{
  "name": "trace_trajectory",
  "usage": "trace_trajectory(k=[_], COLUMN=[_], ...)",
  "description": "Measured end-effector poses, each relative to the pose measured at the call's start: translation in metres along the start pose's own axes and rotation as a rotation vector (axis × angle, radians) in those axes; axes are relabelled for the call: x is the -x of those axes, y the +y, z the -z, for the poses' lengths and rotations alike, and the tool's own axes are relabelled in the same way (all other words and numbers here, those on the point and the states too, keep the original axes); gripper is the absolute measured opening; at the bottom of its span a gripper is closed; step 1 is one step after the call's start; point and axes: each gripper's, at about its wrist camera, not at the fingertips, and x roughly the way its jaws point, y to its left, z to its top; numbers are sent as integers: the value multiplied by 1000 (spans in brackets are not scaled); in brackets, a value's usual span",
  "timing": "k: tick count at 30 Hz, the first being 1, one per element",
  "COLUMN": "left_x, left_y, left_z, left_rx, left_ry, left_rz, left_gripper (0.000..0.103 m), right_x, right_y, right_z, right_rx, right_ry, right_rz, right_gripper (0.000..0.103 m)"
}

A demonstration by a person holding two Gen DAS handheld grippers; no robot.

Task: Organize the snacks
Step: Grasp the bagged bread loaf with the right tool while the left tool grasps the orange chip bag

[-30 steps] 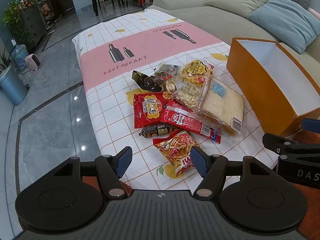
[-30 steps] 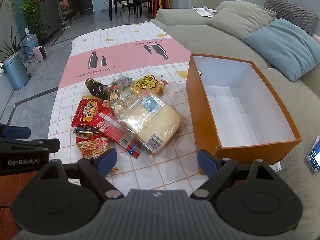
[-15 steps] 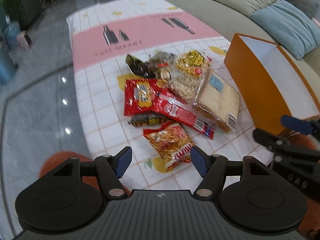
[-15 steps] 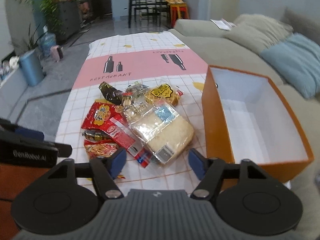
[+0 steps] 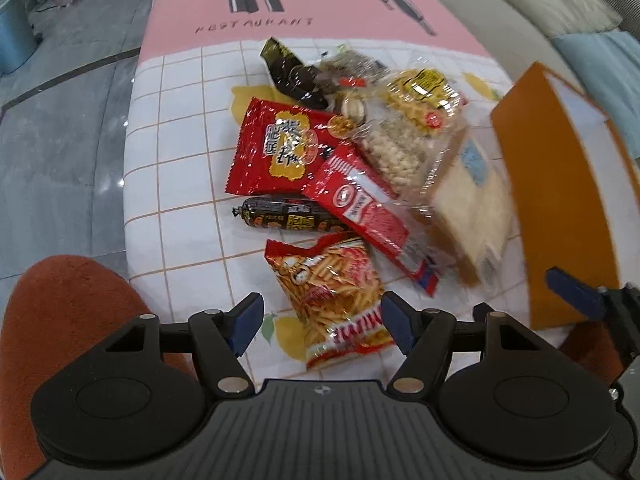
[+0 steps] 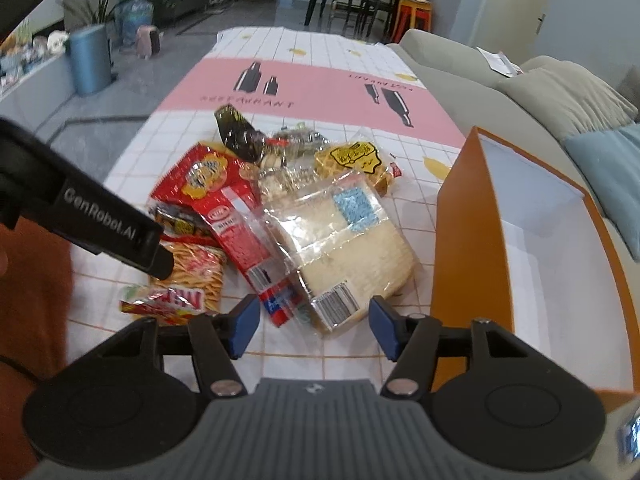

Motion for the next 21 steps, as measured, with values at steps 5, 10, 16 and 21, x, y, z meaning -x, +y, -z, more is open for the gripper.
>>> trace_trajectory(k=[5, 10, 16, 21], left_x=[-20, -31, -38, -45], left_y=[3, 2, -5, -9], left_z=[-5, -8, -13, -15], left_rx=[20, 25, 6, -4], left_ry=[56, 87, 108, 128], left_rz=[-16, 2, 9, 7], left_gripper=[79, 79, 79, 77], right_x=[-20, -39, -56, -69], right_y=[6, 9, 2, 0], right_z=[-3, -10, -12, -7], right_rx=[90, 151, 126, 71], right_ry=[-7, -16, -1, 40], right_rz=[3, -4, -15, -51], right_gripper=[66, 67, 71, 73])
